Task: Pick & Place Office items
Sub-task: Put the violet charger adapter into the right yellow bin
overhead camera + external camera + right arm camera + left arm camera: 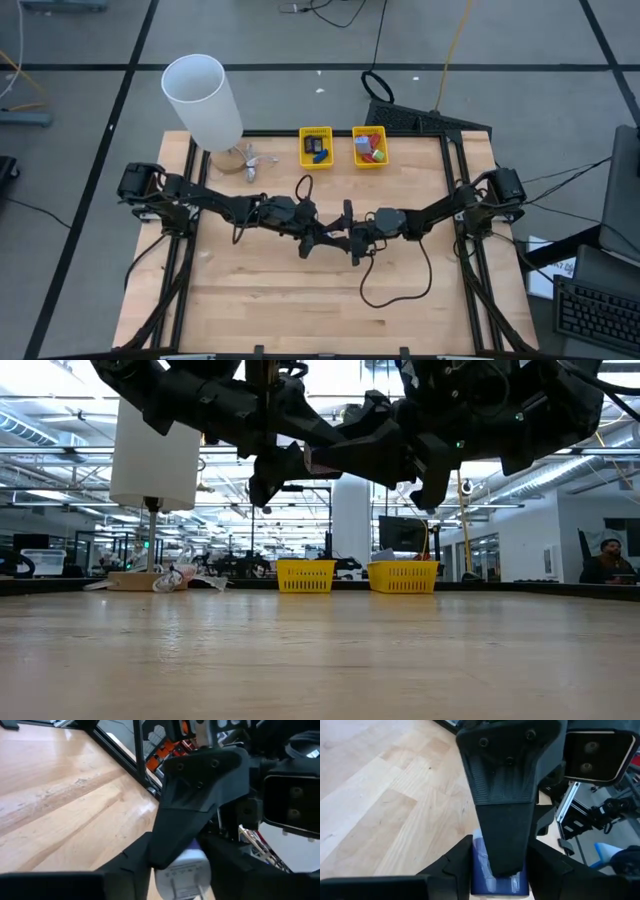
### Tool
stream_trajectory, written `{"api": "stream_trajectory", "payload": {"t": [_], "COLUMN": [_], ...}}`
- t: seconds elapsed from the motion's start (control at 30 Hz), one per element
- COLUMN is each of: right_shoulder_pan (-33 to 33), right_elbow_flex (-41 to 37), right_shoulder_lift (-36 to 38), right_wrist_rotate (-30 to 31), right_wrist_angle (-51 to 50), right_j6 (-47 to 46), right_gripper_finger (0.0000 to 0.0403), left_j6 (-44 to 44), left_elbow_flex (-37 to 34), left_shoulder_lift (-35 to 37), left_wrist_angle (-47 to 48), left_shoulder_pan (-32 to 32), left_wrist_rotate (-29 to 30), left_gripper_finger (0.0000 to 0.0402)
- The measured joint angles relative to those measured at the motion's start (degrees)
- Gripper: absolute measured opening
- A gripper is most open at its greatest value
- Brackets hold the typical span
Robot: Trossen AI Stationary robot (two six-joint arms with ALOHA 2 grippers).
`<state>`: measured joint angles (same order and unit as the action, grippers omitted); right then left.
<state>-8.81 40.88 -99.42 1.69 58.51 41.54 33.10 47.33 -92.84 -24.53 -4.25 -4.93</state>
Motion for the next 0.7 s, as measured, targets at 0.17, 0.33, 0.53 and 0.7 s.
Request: {"api": "stream_trajectory", "payload": {"t": [0.17, 0.33, 0.53, 0.7], "right_shoulder_pan": [0.0, 0.0, 0.1, 0.1], "right_elbow_flex": [0.0, 0.0, -0.1, -0.1], "right_shoulder_lift": [0.0, 0.0, -0.1, 0.6], "right_wrist_rotate": [0.0, 0.1, -0.3, 2.6], "right_wrist_angle": [-0.7, -0.8, -1.8, -2.8], "right_j6": [0.4, -1.3, -5.2, -5.1], "right_gripper_finger": [0.0129, 0.0128, 0.0128, 0.0127], "left_j6": [0.6, -4.5, -9.1, -11.6], "left_elbow_flex": [0.0, 0.0, 0.0, 0.1], "left_shoulder_lift": [0.0, 0.6, 5.1, 12.5], "left_wrist_angle": [-0.1, -0.1, 2.9, 10.3], "left_shoulder_pan": [0.0, 0.9, 4.7, 6.9], "left_wrist_rotate": [-0.2, -0.7, -6.5, -8.8], "left_gripper_finger": [0.0143, 0.0166, 0.0220, 0.0247]}}
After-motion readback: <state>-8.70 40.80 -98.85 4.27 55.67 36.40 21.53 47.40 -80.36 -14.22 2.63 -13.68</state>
